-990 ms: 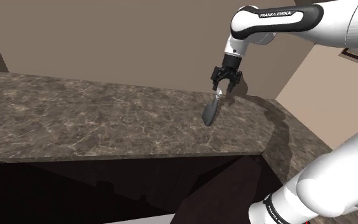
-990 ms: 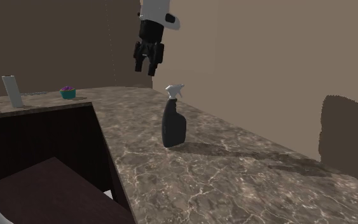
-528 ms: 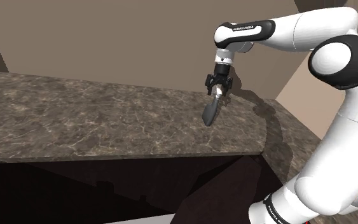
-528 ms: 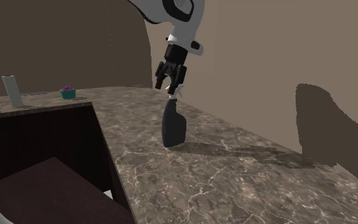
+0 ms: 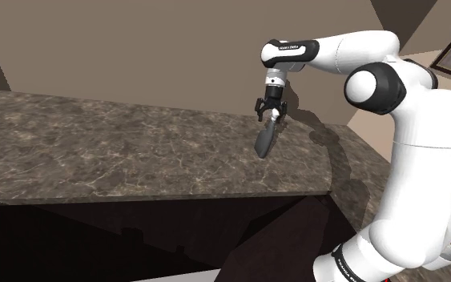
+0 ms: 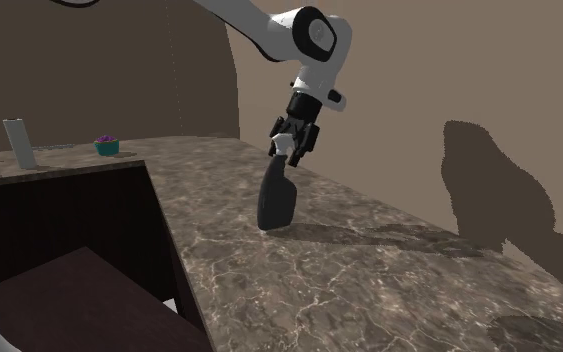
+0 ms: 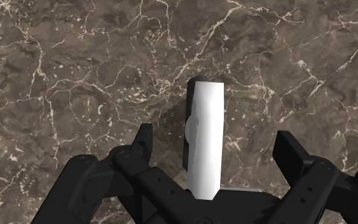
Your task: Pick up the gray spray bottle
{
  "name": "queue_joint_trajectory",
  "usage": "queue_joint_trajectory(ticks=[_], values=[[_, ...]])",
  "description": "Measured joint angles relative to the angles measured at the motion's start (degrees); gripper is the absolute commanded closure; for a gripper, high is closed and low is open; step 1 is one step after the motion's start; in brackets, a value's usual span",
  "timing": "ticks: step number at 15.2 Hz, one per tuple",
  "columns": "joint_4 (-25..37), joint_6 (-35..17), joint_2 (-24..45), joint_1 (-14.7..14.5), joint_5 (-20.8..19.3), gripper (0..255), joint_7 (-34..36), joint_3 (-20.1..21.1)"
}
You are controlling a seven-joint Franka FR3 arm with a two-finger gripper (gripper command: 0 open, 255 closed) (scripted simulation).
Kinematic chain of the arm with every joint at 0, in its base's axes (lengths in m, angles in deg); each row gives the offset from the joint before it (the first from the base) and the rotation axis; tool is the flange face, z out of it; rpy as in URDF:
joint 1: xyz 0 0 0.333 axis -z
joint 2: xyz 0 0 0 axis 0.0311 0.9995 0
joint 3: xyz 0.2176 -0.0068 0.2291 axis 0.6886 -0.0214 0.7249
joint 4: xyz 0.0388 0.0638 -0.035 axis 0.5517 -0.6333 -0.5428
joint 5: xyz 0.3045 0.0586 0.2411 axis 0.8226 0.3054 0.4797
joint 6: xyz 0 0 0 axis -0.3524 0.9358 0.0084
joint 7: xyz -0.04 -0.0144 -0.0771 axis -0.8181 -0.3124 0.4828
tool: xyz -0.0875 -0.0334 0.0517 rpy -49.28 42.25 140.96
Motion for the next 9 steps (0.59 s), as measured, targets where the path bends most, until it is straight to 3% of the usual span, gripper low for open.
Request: queue_joint_trajectory(ticks=[6,7,9], values=[[-1.89,-3.46,-1.10,0.39,0.01,0,-0.56,0.14],[-1.80,-3.31,-0.98,0.54,-0.09,255,-0.65,0.13],[-2.17,-2.74,-1.25,0.81,-0.33,255,-0.99,-0.03]])
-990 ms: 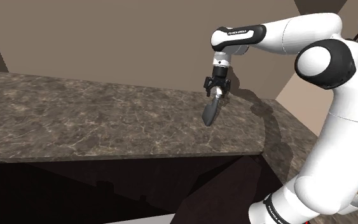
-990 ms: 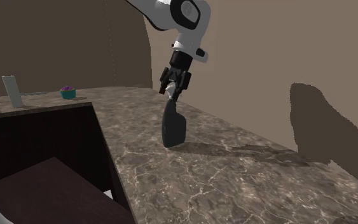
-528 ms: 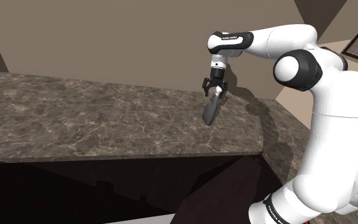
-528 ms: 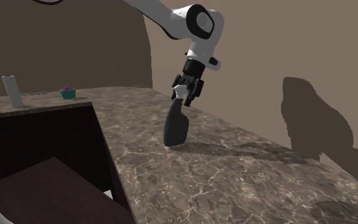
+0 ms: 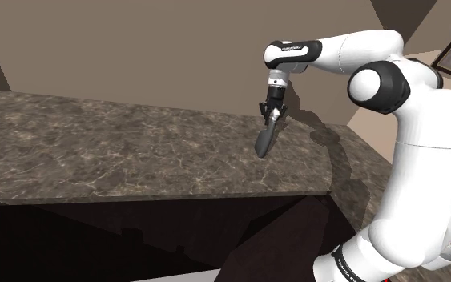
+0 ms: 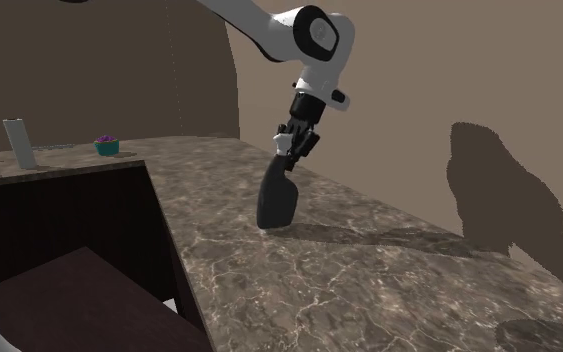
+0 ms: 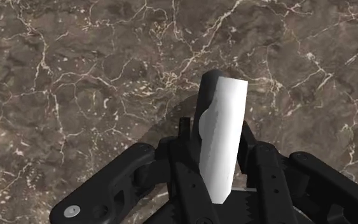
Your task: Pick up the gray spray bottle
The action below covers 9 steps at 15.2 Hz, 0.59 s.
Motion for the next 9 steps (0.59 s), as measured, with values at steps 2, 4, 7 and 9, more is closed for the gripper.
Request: queue_joint_trajectory(ticks=[2,4,7,9], values=[[0.41,1.01,0.31,-0.05,-0.04,255,0.12,0.02],[1.66,1.95,1.12,0.15,-0.04,255,-0.05,0.00],[-0.89,0.95,-0.56,-0.15,-0.18,255,0.02,-0.04],[-2.28,-1.33,-1.50,-0.42,0.07,255,0.30,0.28]])
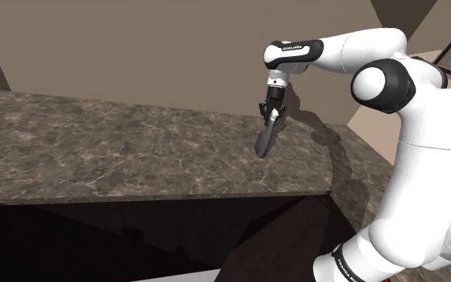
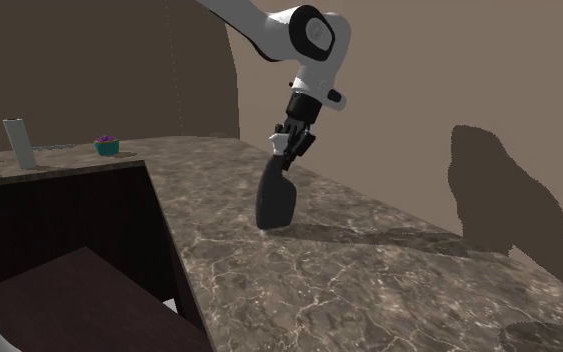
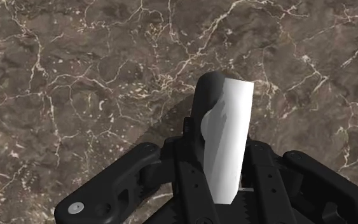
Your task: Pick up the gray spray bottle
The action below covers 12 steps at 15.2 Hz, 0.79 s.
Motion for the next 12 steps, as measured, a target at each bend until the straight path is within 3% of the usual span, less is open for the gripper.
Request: queue_joint_trajectory(ticks=[12], values=[[5.95,7.55,3.50,0.26,-0.20,255,1.12,0.36]])
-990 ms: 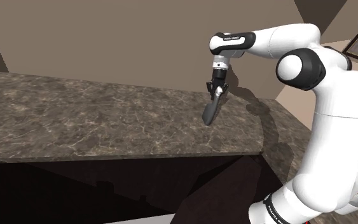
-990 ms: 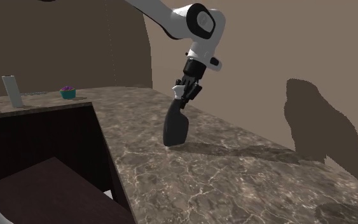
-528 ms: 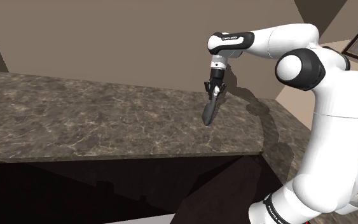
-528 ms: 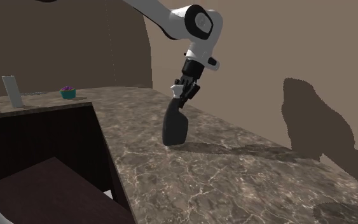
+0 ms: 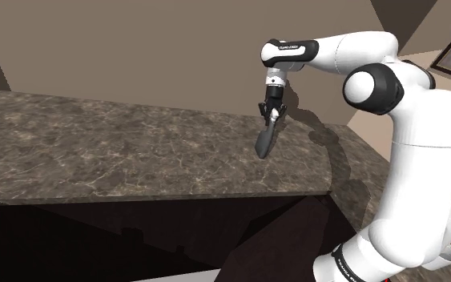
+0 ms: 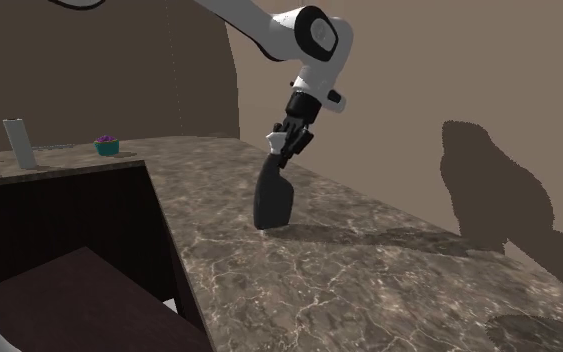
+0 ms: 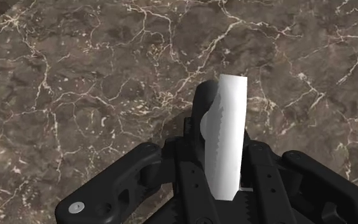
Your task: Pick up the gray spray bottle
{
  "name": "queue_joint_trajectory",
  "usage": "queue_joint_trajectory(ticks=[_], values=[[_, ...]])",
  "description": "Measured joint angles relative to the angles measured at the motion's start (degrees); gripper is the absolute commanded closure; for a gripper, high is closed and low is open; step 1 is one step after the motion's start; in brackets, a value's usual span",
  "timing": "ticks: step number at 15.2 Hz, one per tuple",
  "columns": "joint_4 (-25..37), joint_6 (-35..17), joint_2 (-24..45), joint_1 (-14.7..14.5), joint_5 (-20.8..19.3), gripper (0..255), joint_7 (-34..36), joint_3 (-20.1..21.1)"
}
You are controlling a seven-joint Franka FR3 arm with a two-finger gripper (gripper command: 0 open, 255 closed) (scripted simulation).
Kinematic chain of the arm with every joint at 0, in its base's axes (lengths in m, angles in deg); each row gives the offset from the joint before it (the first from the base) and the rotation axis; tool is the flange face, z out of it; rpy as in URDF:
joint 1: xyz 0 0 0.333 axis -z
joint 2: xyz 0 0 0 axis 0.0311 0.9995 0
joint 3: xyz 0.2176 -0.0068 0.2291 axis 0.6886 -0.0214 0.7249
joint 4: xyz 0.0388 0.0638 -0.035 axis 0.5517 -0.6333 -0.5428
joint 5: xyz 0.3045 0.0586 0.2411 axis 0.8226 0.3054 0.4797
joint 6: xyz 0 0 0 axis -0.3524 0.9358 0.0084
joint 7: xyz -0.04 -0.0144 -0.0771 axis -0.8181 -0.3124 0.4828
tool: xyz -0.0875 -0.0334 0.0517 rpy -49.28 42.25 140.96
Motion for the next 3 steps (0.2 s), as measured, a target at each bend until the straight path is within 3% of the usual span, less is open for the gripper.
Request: queue_joint_trajectory(ticks=[3], values=[[1.03,1.89,-0.31,0.03,-0.05,255,0.14,0.00]])
